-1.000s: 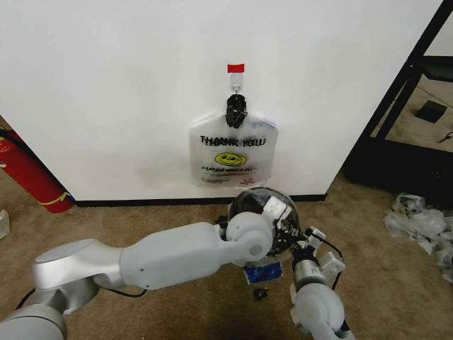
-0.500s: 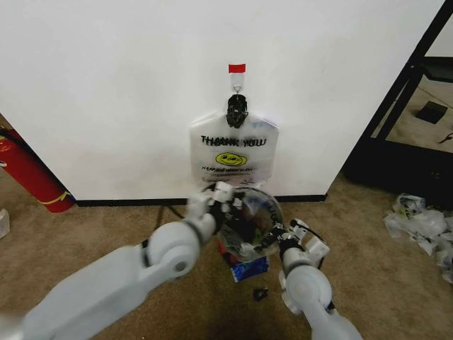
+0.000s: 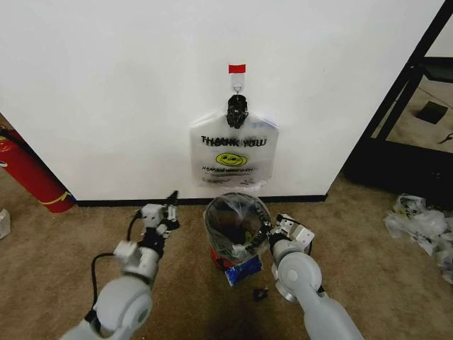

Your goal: Pick up the garbage bag from the wall and place it over the trash bin.

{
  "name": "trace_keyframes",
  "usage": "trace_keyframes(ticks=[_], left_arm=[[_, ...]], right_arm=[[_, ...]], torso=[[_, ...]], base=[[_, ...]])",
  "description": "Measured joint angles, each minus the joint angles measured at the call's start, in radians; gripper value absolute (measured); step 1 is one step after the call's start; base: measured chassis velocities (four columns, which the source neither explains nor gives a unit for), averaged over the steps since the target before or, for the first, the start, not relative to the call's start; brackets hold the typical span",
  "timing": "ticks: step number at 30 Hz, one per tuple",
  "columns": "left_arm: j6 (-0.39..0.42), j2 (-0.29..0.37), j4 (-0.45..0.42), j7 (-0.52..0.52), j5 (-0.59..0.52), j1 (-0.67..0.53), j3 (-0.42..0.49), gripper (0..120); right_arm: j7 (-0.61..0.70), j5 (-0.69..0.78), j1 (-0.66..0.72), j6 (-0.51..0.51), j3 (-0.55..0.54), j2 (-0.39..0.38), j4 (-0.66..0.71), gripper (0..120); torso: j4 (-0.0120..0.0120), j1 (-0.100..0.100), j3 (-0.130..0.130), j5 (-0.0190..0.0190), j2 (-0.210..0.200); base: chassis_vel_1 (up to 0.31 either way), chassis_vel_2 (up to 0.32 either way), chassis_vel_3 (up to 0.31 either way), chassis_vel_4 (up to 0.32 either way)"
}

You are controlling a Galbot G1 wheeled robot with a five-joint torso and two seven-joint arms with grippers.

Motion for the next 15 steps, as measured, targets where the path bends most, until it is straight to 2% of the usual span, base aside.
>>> trace_keyframes(ticks=[2, 5, 9, 14, 15], left_arm=[[-0.057, -0.028, -0.004, 0.017, 0.048, 0.049, -0.040, 0], [-0.078, -0.045, -0.010, 0.029, 0.062, 0.086, -0.072, 0], [-0.099, -0.070, -0.029, 0.049, 0.031, 0.186, -0.150, 17], [-0.102, -0.078, -0.033, 0.042, 0.015, 0.223, -0.170, 34], [-0.102, -0.077, -0.034, 0.040, 0.013, 0.228, -0.172, 37]], right_arm=[[-0.009, -0.002, -0.002, 0.004, 0.002, 0.004, -0.001, 0], [-0.016, -0.003, -0.004, 0.005, 0.008, 0.012, -0.003, 0], [-0.029, -0.009, -0.002, 0.000, 0.019, 0.030, -0.008, 0], [-0.029, -0.023, -0.004, -0.014, 0.010, 0.029, -0.022, 0], [-0.028, -0.024, -0.006, -0.018, 0.010, 0.029, -0.022, 4]], torso=[[-0.0003, 0.000, 0.000, -0.0002, 0.000], [0.0001, 0.000, 0.000, 0.0000, 0.000], [0.0003, 0.000, 0.000, 0.0000, 0.000], [0.0001, 0.000, 0.000, -0.0001, 0.000], [0.0000, 0.000, 0.000, -0.0001, 0.000]], base=[[0.000, 0.000, 0.000, 0.000], [0.000, 0.000, 0.000, 0.000], [0.000, 0.000, 0.000, 0.000], [0.000, 0.000, 0.000, 0.000], [0.000, 0.000, 0.000, 0.000]])
